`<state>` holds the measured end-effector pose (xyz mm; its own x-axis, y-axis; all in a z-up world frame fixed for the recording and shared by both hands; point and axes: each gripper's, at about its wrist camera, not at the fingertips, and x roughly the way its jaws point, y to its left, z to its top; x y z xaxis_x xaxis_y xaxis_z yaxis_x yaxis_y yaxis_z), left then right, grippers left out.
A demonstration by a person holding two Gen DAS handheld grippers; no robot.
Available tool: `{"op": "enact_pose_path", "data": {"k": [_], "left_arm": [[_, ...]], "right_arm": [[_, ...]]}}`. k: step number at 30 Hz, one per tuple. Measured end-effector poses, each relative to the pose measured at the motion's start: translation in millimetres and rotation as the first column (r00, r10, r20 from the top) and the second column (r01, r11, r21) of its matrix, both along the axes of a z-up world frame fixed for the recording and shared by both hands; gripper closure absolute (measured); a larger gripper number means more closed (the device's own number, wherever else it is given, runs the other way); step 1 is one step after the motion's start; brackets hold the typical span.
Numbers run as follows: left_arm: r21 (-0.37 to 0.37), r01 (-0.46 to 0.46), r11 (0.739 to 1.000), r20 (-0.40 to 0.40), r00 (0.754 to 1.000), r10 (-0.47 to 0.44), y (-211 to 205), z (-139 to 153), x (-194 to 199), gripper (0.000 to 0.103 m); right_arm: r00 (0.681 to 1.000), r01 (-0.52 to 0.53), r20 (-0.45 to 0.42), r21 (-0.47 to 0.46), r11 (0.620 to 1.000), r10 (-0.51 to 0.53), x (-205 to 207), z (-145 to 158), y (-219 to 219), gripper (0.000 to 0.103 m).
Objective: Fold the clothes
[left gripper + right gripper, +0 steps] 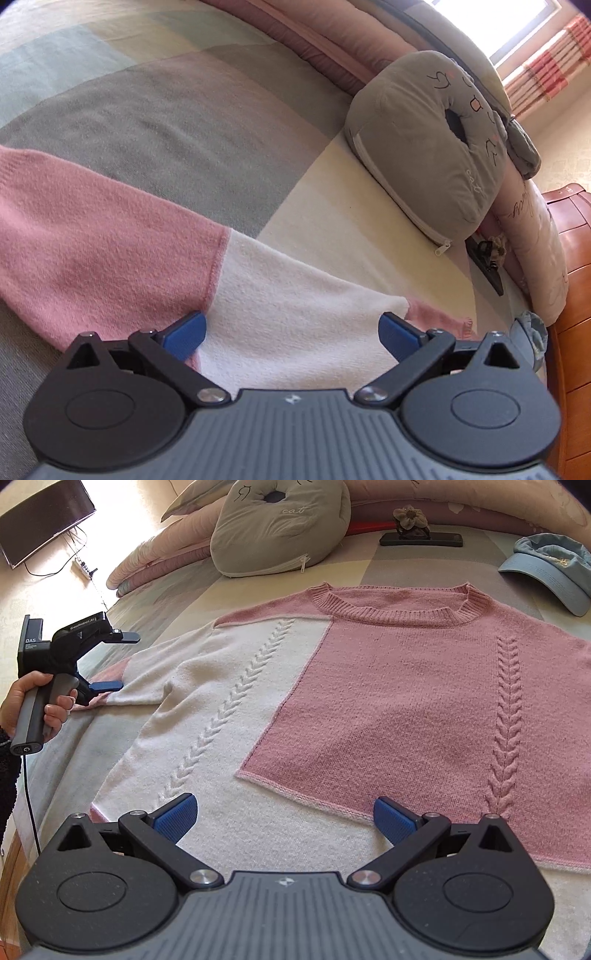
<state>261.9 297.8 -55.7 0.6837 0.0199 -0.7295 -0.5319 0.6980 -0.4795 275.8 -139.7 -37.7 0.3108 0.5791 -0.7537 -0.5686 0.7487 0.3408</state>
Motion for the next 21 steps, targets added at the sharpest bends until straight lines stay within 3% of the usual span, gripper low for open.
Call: {"op": "enact_pose_path", "data": {"k": [4,8,12,14,17,19,21], "left_arm": [[0.164,-0.084,0.983,-0.107,0.989,0.102,28,4,-1,0.003],[0.208,-0.143,0.968,-0.130,0.977,0.172,51,5,-4,0.004],[0.288,-0.033,0.957,-0.157,0.984,0.082,29,15,-5,0.003],[0.407,0.060,0.911,-0.255,0.966,0.051,11,12,-2,0.003],[0.415,0.086,0.906,-0.301,0.952,0.047,17,-3,-3,0.001],[0.341,-0.006,0.940,-0.230,0.969,0.089,34,-10,-9,0.001],[0.312,-0.068,0.948,-0.181,0.975,0.130,49,-10,-10,0.001]], "right_arm": [[1.000,-0.002,-0.007,0.009,1.000,0.002,1,-1,0,0.000],[1.000,-0.002,-0.002,0.001,1.000,0.002,1,-2,2,0.000],[1.000,-0.006,0.004,-0.006,1.000,0.006,0,-1,3,0.000],[1.000,-0.005,0.004,-0.006,1.000,0.005,0,-1,4,0.000],[1.000,-0.005,0.006,-0.007,1.000,0.005,0,-2,4,0.000],[1.000,-0.005,0.008,-0.009,1.000,0.005,0,-2,4,0.000],[1.000,-0.006,0.011,-0.012,1.000,0.006,0,-3,4,0.000]]}}
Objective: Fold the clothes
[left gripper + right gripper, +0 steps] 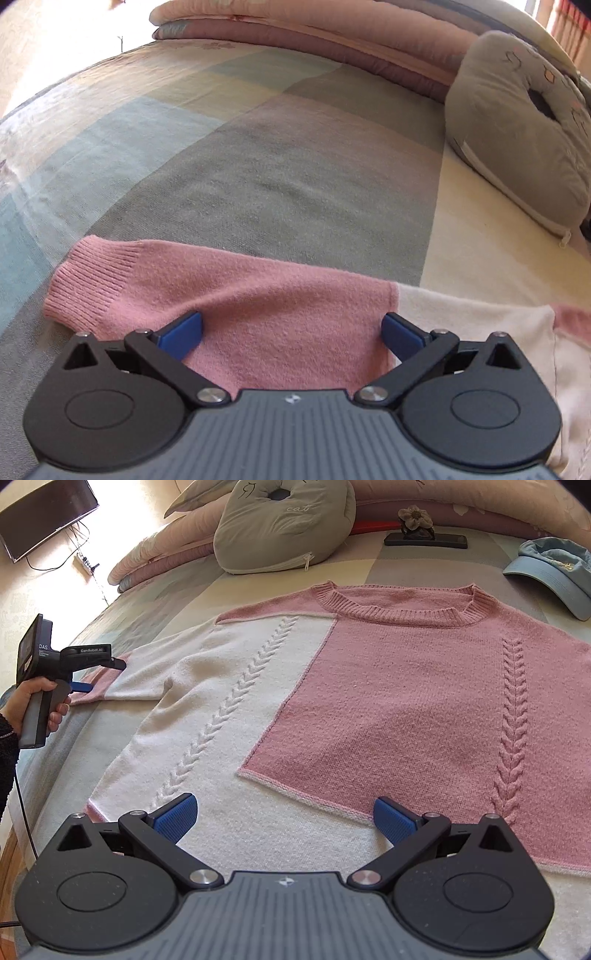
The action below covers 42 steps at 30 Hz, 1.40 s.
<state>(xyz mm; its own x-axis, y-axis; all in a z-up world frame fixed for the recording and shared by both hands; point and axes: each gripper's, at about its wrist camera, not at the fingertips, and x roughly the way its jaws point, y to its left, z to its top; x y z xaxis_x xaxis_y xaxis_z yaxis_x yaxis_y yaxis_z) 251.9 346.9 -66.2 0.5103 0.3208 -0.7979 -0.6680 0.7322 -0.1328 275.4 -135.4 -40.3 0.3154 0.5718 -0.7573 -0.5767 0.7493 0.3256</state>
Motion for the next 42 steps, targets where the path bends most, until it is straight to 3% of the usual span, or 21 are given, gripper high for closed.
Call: {"op": "enact_pose_path", "data": {"k": [2,5,10,16,21,23,30,34,38,42], "left_arm": [[0.002,-0.021,1.000,0.010,1.000,0.021,12,0,5,0.001],[0.060,-0.044,0.997,-0.041,0.998,0.047,21,-3,14,0.001],[0.082,-0.024,0.996,-0.053,0.998,0.029,7,3,17,0.001],[-0.032,0.162,0.986,0.011,0.987,-0.162,-45,24,20,0.001],[-0.031,0.283,0.959,-0.096,0.954,-0.284,-92,12,41,0.001],[0.015,0.264,0.964,-0.147,0.955,-0.259,-96,3,47,0.001],[0.106,0.150,0.983,-0.120,0.983,-0.137,-75,-3,73,0.000],[0.114,0.112,0.987,-0.112,0.989,-0.100,-74,-1,79,0.001],[0.112,0.127,0.986,-0.076,0.990,-0.119,-85,13,70,0.001],[0.040,0.226,0.973,-0.066,0.972,-0.223,-103,22,65,0.001]], "right_arm": [[1.000,-0.001,0.004,-0.002,1.000,0.001,0,-1,1,0.000],[1.000,0.000,0.008,-0.002,1.000,0.000,2,-3,2,0.000],[1.000,0.000,0.007,0.000,1.000,0.000,2,-3,2,0.000],[1.000,0.003,-0.003,0.009,1.000,-0.003,1,0,-1,0.000],[1.000,0.002,0.000,0.011,1.000,-0.002,-2,3,-3,0.000],[1.000,0.001,0.000,0.016,1.000,-0.001,-2,4,-4,0.000],[1.000,0.009,-0.011,0.017,1.000,-0.009,2,0,-4,0.000],[1.000,0.011,-0.011,0.020,1.000,-0.011,2,1,-5,0.000],[1.000,0.013,-0.010,0.023,1.000,-0.012,2,2,-5,0.000],[1.000,0.013,-0.007,0.028,1.000,-0.013,2,3,-6,0.000]]}}
